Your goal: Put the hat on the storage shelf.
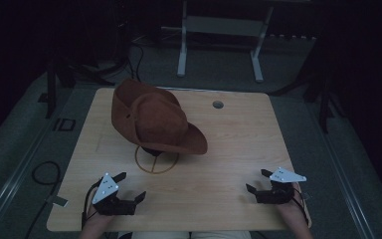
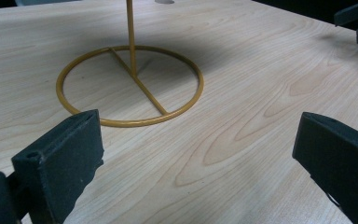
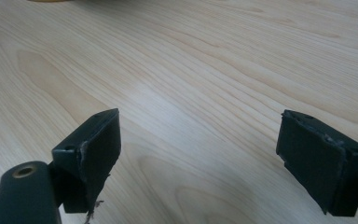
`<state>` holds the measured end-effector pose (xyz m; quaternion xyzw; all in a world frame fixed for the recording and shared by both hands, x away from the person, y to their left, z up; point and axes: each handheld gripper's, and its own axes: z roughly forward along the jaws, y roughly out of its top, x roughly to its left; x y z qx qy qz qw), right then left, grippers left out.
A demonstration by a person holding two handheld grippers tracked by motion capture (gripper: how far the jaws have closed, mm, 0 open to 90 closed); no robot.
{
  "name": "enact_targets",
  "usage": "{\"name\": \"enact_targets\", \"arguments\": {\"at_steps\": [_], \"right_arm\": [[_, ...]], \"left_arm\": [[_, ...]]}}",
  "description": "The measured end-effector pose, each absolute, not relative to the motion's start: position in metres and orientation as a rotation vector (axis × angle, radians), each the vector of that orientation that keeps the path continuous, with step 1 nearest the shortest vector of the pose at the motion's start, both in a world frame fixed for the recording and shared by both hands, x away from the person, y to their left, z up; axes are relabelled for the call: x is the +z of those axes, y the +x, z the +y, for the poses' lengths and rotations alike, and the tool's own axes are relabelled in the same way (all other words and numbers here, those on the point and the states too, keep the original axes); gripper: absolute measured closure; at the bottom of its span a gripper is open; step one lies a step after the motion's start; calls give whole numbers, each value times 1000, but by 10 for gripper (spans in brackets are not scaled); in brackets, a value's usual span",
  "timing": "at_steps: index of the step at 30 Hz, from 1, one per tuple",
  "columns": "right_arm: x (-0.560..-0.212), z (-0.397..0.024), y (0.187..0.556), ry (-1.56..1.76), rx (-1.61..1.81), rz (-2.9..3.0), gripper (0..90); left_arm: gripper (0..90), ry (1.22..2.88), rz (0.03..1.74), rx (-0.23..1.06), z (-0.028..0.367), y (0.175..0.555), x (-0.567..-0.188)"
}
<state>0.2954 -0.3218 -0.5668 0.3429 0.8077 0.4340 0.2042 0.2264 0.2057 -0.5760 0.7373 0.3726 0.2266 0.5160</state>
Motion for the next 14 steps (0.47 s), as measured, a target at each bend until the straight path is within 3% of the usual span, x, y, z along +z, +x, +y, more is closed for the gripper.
{"name": "enact_targets", "arguments": {"at_steps": [14], "right_arm": [[-570,-326,298,979,1202,2237,136]], "left_arm": [[24,1774,896,547,205,226,-576]]}}
